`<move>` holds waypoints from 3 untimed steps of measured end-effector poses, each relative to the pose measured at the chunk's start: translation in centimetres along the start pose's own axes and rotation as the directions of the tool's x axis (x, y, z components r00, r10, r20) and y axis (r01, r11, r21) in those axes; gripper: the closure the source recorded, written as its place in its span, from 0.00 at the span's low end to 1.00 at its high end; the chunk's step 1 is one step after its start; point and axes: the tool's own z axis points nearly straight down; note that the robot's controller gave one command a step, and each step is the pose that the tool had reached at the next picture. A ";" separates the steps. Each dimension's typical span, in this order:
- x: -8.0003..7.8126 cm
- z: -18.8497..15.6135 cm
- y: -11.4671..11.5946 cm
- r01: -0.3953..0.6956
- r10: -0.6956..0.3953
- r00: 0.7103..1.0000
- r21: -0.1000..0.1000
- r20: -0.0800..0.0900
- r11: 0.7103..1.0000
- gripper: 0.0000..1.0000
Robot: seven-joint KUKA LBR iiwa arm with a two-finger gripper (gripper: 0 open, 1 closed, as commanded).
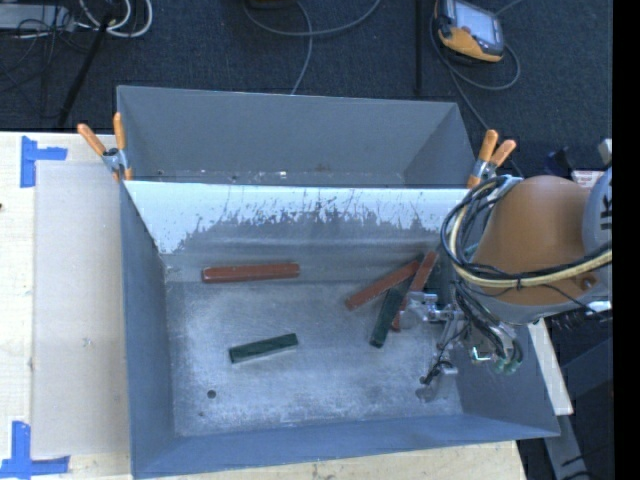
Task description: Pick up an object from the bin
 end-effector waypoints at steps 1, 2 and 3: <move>-8.1 8.4 -3.6 -0.267 0.267 0.964 -0.002 0.010 0.964 0.00; -9.8 9.7 -4.4 0.264 -0.264 0.964 0.005 0.014 0.965 0.00; -10.0 9.4 -4.2 0.264 -0.264 0.964 0.005 0.023 0.964 1.00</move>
Offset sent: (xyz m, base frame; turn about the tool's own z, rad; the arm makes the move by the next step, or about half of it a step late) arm 0.0798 -0.0368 -0.0829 0.2722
